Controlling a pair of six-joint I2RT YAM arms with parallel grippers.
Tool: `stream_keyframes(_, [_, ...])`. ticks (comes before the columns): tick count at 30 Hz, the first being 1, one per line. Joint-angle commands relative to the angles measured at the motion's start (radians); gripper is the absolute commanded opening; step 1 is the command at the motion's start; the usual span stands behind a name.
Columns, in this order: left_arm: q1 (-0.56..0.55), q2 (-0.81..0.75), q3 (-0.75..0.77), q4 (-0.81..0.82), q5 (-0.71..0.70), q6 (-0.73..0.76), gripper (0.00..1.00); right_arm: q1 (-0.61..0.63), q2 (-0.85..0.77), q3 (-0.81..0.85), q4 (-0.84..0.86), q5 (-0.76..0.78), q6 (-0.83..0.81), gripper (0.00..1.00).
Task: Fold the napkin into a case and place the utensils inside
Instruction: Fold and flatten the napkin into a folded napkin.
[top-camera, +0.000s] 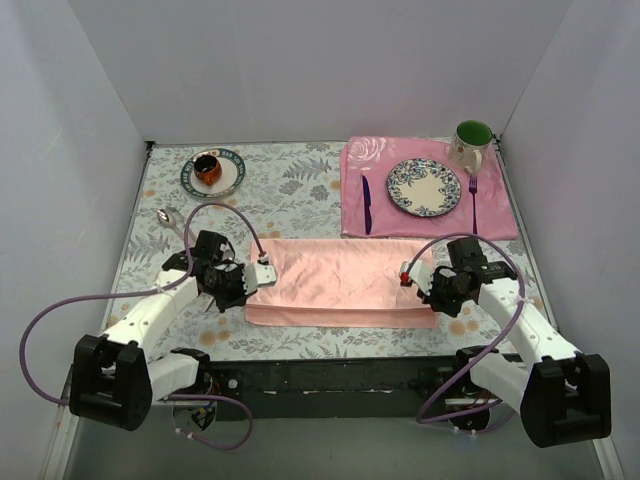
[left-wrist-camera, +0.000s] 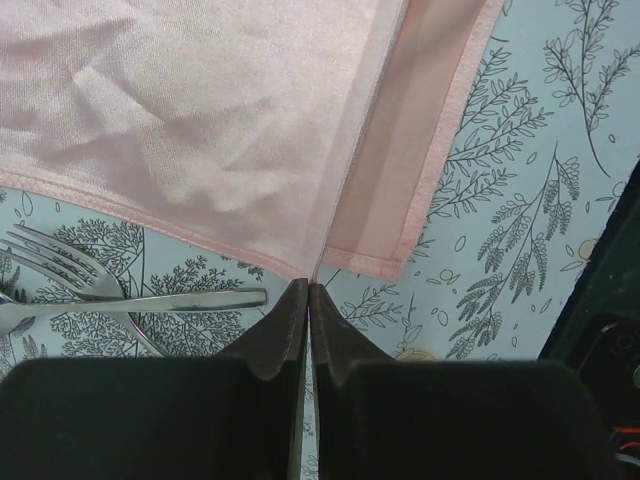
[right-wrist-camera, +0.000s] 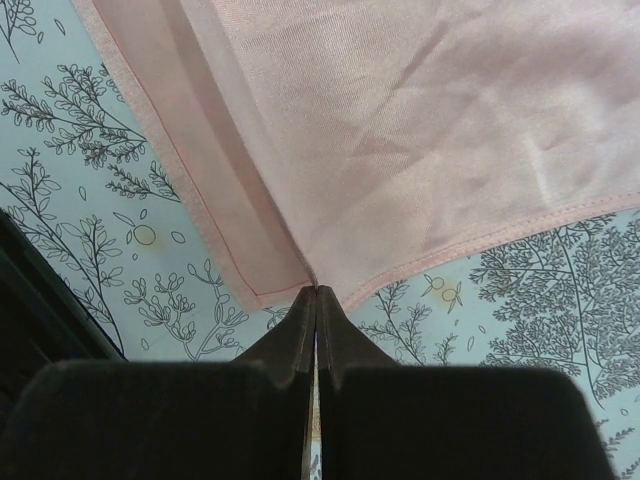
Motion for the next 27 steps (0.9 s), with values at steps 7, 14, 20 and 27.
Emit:
stream_keyframes(7, [-0.006, -0.057, 0.016, -0.085, 0.023, 0.037, 0.0, 0.005, -0.028, -0.005, -0.019, 0.002, -0.011, 0.01])
stream_keyframes(14, [-0.019, 0.009, 0.027, -0.054, 0.053, -0.022, 0.0, 0.005, 0.024, -0.017, 0.027, 0.011, -0.011, 0.02])
stream_keyframes(20, [-0.029, 0.001, -0.009, -0.034, 0.035, -0.02, 0.0, 0.006, 0.032, -0.023, 0.037, 0.017, -0.021, 0.03])
stream_keyframes(27, [-0.029, -0.024, 0.037, -0.077, 0.033, -0.016, 0.0, 0.006, -0.003, 0.041, -0.061, -0.004, -0.037, 0.01])
